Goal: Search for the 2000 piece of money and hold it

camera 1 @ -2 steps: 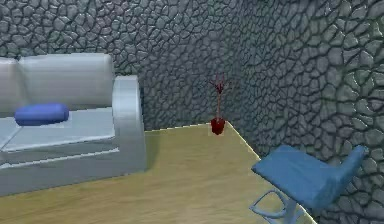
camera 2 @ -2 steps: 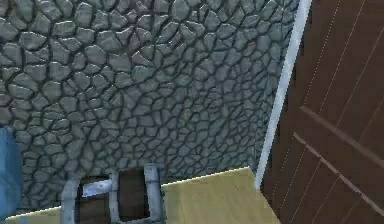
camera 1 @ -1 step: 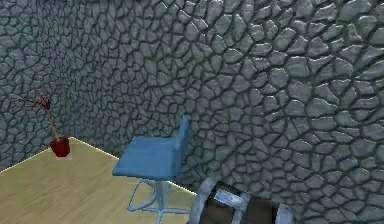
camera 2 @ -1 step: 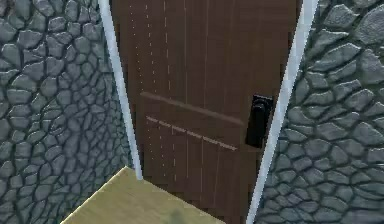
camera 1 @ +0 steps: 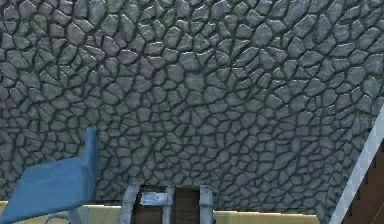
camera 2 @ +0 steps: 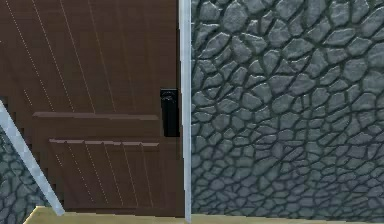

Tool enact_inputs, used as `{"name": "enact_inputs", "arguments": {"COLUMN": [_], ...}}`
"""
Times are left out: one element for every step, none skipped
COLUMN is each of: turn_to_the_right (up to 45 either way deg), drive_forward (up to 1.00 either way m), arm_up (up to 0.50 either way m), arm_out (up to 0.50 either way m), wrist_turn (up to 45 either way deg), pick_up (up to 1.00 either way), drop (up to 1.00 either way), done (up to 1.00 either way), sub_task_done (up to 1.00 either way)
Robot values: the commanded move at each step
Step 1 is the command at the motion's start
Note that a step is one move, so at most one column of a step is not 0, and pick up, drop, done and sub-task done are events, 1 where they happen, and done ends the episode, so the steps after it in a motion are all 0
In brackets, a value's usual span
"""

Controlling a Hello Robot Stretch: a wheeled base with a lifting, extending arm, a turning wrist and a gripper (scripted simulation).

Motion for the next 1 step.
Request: {"name": "enact_inputs", "arguments": {"turn_to_the_right": [0.0], "drive_forward": [0.15], "arm_up": [0.00], "arm_out": [0.00], "wrist_turn": [0.0], "pick_up": [0.00], "drop": [0.00], "done": [0.00], "sub_task_done": [0.00]}}
